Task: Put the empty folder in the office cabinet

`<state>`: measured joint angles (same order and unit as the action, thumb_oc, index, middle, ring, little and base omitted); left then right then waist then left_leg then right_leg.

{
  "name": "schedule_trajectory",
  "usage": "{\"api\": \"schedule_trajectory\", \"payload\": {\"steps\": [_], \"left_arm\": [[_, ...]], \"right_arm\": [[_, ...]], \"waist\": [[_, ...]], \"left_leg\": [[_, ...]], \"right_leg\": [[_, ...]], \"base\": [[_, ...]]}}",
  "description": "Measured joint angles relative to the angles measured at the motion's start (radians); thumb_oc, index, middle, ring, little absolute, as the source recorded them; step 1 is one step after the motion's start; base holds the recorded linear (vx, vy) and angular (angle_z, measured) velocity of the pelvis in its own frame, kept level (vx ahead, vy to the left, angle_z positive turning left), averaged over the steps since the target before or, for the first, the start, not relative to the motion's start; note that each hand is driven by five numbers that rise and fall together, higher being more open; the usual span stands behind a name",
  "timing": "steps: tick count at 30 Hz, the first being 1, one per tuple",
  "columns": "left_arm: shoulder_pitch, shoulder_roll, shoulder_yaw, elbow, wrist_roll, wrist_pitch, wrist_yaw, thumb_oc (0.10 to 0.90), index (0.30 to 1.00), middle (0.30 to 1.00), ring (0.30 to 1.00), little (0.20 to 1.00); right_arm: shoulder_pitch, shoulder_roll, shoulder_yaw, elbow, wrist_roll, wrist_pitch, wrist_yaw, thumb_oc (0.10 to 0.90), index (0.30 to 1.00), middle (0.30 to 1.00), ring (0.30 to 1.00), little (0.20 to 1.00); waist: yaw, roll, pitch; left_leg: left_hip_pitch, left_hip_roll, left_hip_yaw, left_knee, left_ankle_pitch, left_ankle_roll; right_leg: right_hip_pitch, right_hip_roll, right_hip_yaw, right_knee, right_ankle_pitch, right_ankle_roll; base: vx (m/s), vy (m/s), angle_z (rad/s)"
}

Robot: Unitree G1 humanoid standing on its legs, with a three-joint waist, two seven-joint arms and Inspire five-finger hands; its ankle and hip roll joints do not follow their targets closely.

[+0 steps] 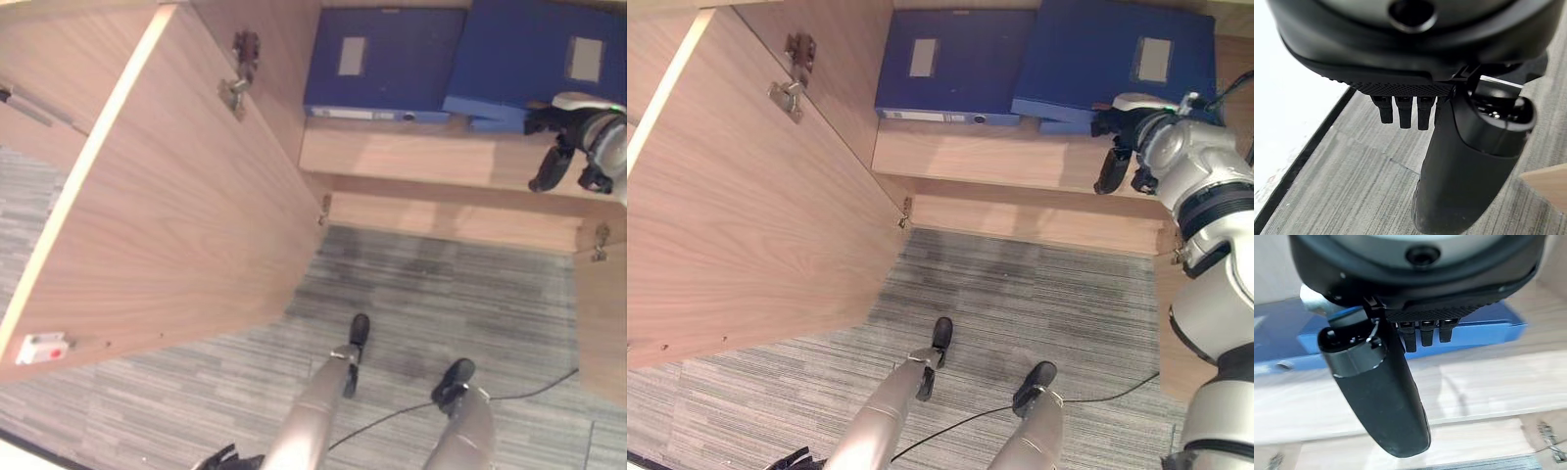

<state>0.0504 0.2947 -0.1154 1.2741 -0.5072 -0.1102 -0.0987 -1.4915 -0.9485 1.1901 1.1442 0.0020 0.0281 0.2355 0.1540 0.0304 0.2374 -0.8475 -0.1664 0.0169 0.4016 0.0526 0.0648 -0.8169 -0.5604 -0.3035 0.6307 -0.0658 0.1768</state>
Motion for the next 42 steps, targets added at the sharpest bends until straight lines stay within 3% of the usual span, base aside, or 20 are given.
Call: {"api": "schedule_trajectory", "payload": {"steps": [8,14,21,35,38,42], "left_arm": [[0.000,0.000,0.000,0.001,0.000,0.001,0.000,0.800,0.900,0.900,0.900,0.900],[0.000,0.000,-0.001,0.001,0.000,-0.001,0.009,0.800,0.900,0.900,0.900,0.900],[0.000,0.000,-0.008,0.001,0.000,-0.004,0.022,0.800,0.900,0.900,0.900,0.900],[-0.004,-0.001,-0.042,-0.013,-0.001,-0.022,0.032,0.800,0.900,0.900,0.900,0.900],[-0.004,-0.002,-0.048,-0.014,-0.001,-0.022,0.033,0.800,0.900,0.900,0.900,0.900],[-0.004,-0.008,-0.037,-0.010,-0.001,-0.024,0.049,0.800,0.900,0.900,0.900,0.900]], "right_arm": [[0.001,0.033,-0.051,0.006,0.000,-0.005,-0.041,0.800,0.900,0.900,0.900,0.900],[0.001,0.067,-0.118,0.049,-0.025,-0.001,-0.146,0.800,0.900,0.900,0.900,0.900],[0.000,0.086,-0.124,0.056,-0.043,-0.001,-0.183,0.800,0.900,0.900,0.900,0.900],[0.002,0.109,-0.193,0.233,-0.160,0.030,-0.270,0.800,0.900,0.900,0.900,0.900],[0.003,0.114,-0.209,0.201,-0.158,0.037,-0.280,0.800,0.900,0.900,0.900,0.900],[0.023,0.121,-0.241,-0.020,-0.159,0.035,-0.334,0.800,0.900,0.900,0.900,0.900]], "waist": [[-0.007,0.000,0.000],[-0.008,0.000,0.000],[-0.007,0.000,0.000],[0.013,0.000,0.000],[0.011,-0.001,0.001],[-0.016,-0.003,0.003]], "left_leg": [[0.001,0.000,0.002,-0.006,0.005,0.000],[0.001,-0.001,0.006,-0.008,0.006,0.003],[0.001,-0.001,0.005,-0.008,0.007,0.003],[0.001,-0.009,0.006,-0.016,0.012,0.007],[-0.001,-0.010,0.008,-0.018,0.012,0.008],[-0.004,-0.006,0.013,-0.022,0.014,0.006]], "right_leg": [[-0.002,0.000,0.002,-0.010,0.004,0.000],[-0.001,0.001,0.003,-0.012,0.012,0.002],[-0.002,0.001,0.003,-0.017,0.012,0.002],[-0.003,-0.004,0.008,-0.018,0.020,0.004],[-0.009,-0.004,0.012,-0.020,0.021,0.004],[-0.018,0.003,0.017,-0.033,0.025,0.002]], "base": [[0.00,0.000,0.00],[0.00,0.000,0.00],[0.00,0.000,0.00],[0.00,0.000,0.00],[0.00,0.003,-0.01],[0.01,0.011,-0.05]]}}
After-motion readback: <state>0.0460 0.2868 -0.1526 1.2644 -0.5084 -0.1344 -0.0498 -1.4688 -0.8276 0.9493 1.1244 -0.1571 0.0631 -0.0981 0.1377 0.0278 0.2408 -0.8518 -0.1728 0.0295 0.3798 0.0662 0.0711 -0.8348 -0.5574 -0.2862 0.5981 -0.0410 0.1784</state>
